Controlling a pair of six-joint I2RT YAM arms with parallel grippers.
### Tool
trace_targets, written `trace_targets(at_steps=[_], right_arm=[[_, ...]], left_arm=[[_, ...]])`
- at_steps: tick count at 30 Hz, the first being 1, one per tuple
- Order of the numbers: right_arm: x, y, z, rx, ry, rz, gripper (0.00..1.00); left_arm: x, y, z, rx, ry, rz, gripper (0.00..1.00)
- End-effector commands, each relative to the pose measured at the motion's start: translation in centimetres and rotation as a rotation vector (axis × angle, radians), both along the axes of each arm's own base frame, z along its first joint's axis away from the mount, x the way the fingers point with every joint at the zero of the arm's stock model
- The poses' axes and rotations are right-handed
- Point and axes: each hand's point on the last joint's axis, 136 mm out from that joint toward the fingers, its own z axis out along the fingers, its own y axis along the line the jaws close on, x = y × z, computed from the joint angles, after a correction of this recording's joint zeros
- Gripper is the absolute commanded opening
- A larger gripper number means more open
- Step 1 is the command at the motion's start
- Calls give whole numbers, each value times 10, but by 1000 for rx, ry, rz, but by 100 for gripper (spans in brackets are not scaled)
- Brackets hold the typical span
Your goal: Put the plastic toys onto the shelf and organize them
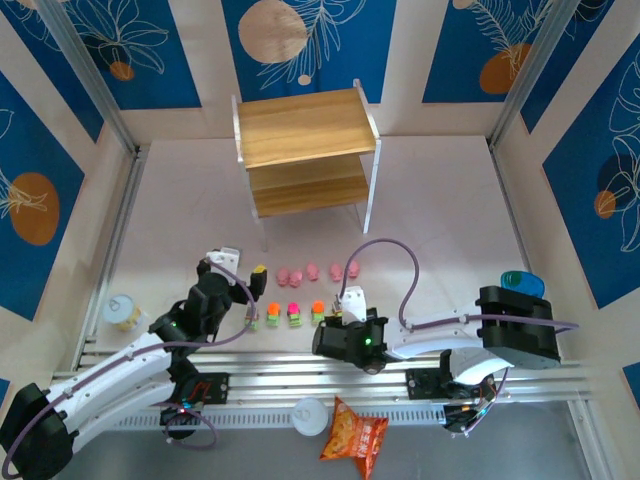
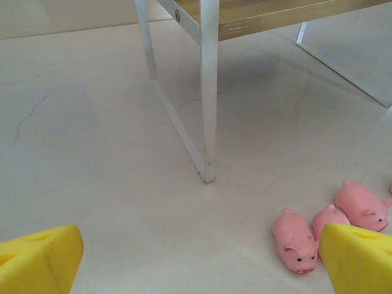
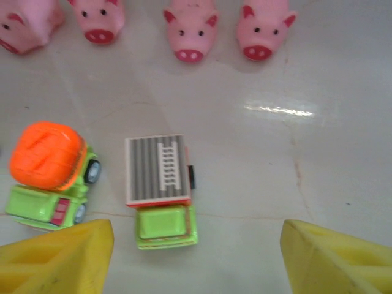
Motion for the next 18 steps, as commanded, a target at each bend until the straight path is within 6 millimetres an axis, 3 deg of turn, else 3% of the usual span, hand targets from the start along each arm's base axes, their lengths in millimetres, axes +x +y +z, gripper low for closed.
trace_targets(at_steps=[1,18], right_arm=[[1,11,-1,70,-15,-6,69],[5,10,-25,67,27,40,48]], left_arm=[[2,-2,11,-15,-11,9,98],[3,-3,7,-17,-2,11,99]])
